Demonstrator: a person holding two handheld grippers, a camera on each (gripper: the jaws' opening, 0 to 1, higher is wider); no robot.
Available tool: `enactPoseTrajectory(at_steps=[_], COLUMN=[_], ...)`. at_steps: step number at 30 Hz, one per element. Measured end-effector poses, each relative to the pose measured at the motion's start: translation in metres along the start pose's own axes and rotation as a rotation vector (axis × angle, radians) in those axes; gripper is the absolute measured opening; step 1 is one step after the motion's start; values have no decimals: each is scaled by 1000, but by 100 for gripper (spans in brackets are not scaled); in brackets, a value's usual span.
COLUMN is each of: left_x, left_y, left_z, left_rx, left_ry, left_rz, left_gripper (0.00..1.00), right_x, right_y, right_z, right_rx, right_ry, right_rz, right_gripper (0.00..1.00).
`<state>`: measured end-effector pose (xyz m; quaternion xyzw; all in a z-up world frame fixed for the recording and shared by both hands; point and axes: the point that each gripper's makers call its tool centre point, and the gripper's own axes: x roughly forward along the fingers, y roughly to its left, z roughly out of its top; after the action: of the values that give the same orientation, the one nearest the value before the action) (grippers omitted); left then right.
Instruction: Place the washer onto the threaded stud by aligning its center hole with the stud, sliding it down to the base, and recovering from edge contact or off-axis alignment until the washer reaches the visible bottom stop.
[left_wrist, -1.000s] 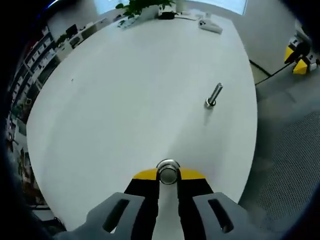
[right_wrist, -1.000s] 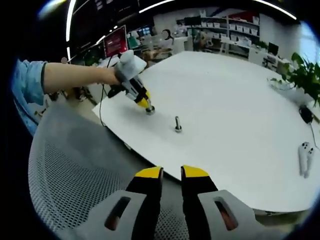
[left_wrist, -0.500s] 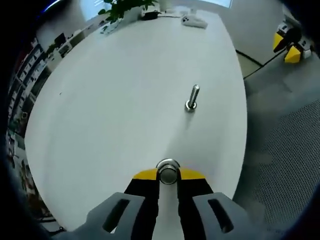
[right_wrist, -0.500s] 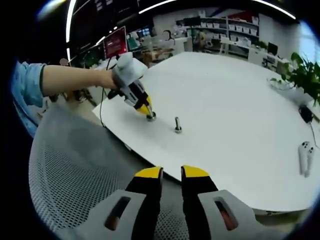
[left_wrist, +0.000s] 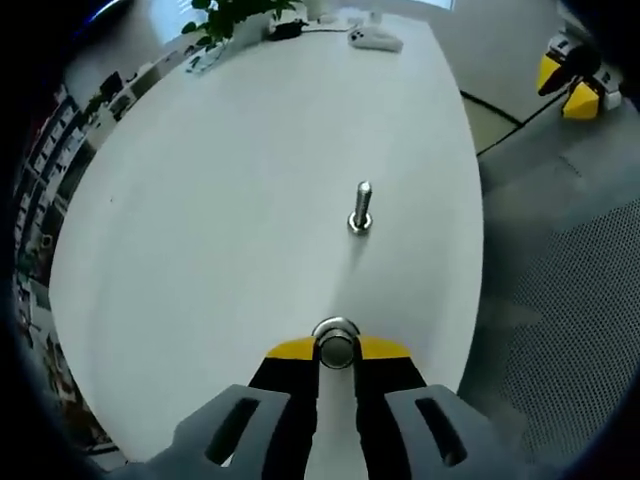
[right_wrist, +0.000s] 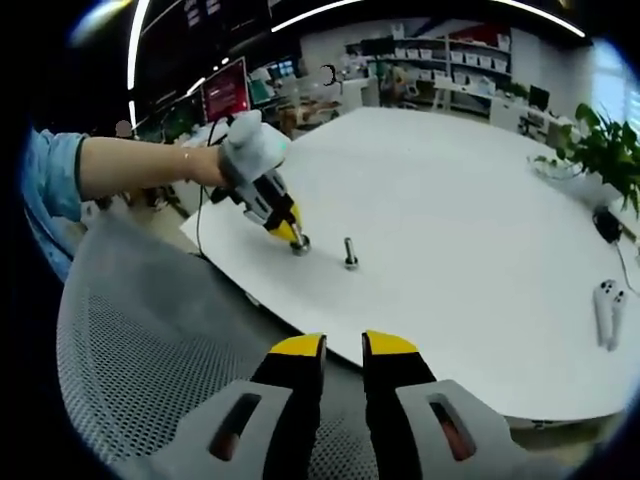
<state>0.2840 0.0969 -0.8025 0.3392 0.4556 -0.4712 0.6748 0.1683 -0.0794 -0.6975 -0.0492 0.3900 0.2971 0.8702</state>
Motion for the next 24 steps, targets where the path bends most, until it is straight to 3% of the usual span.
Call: enactPoseTrajectory(at_steps=[12, 21, 24], left_x=[9, 9, 5], left_y=[-2, 0, 0], left_z=[20, 20, 22], left_rx=[13, -7, 20], left_ry=[1, 6, -24], left_rz=[0, -5, -16], left_gripper=[10, 11, 12], right_x=[0, 1, 1], right_y=[0, 3, 3], right_z=[0, -2, -2], right_rx=[-2, -8, -6], right_ry=[4, 16, 17], right_rz=[-1, 13, 16], right_gripper=[17, 17, 17])
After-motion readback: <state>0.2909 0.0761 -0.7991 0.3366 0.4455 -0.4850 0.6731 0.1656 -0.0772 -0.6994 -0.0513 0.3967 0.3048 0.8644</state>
